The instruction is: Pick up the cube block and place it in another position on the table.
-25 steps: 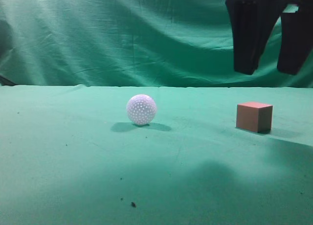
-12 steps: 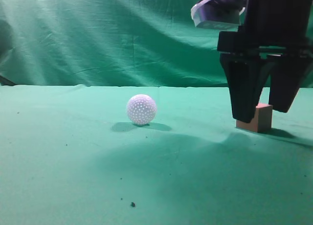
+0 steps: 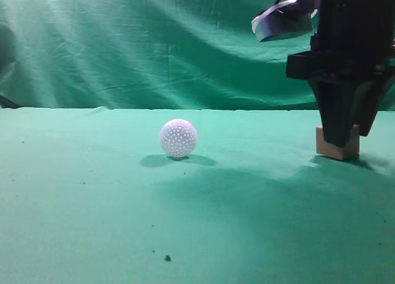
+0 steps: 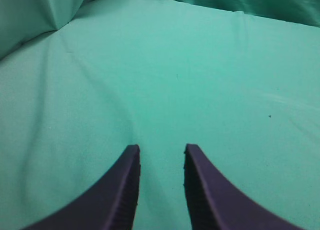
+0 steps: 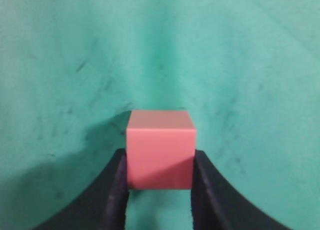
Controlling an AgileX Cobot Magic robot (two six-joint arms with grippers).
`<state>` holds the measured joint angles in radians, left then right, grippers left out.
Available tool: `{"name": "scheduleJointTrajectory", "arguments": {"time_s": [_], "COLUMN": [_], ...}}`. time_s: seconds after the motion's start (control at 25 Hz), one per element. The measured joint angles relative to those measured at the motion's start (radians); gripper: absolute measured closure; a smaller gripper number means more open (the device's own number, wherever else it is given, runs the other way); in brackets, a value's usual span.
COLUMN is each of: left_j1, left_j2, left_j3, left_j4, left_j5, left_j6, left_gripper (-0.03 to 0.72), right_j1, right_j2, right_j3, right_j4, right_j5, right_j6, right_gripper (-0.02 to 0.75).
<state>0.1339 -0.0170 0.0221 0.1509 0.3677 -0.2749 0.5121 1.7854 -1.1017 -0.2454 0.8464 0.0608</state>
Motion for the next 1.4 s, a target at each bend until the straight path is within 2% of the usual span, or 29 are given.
{"name": "scheduleJointTrajectory", "arguments": {"time_s": [0.16,0.32,0.56,1.08,1.12,1.28,1.32,1.4], "left_j1": [0.000,0.000,0.000,0.000,0.000,0.000,0.000,0.000], "left_j2": [0.000,0.000,0.000,0.000,0.000,0.000,0.000,0.000], "left_j3": [0.000,0.000,0.000,0.000,0.000,0.000,0.000,0.000], "left_j4": [0.000,0.000,0.000,0.000,0.000,0.000,0.000,0.000], "left_j5": [0.000,0.000,0.000,0.000,0.000,0.000,0.000,0.000], "left_j6": [0.000,0.000,0.000,0.000,0.000,0.000,0.000,0.000], "left_gripper": [0.453,0.453,0.453,0.453,0.453,0.453,0.453,0.453], "right_j1": [-0.003,-0.065,-0.162,-0.164,-0.164,-0.164,-0.164,-0.164], "right_j2": [-0.003,0.009,0.136,0.259,0.261,0.250,0.239,0.201], "right_j3": [-0.117,-0.218,-0.324,-0.373,-0.382,-0.446,-0.467,-0.505], "right_j4": [-0.159,-0.177,-0.113,0.021,0.028,0.048,0.050,0.052], "right_j5": [0.046,0.012,-0.022,-0.035,-0.030,0.037,0.060,0.108], "right_j6": [0.115,0.149,0.149,0.124,0.124,0.126,0.126,0.126], "right_gripper": [0.512,0.512,0.512,0.512,0.440,0.260,0.242,0.256]}}
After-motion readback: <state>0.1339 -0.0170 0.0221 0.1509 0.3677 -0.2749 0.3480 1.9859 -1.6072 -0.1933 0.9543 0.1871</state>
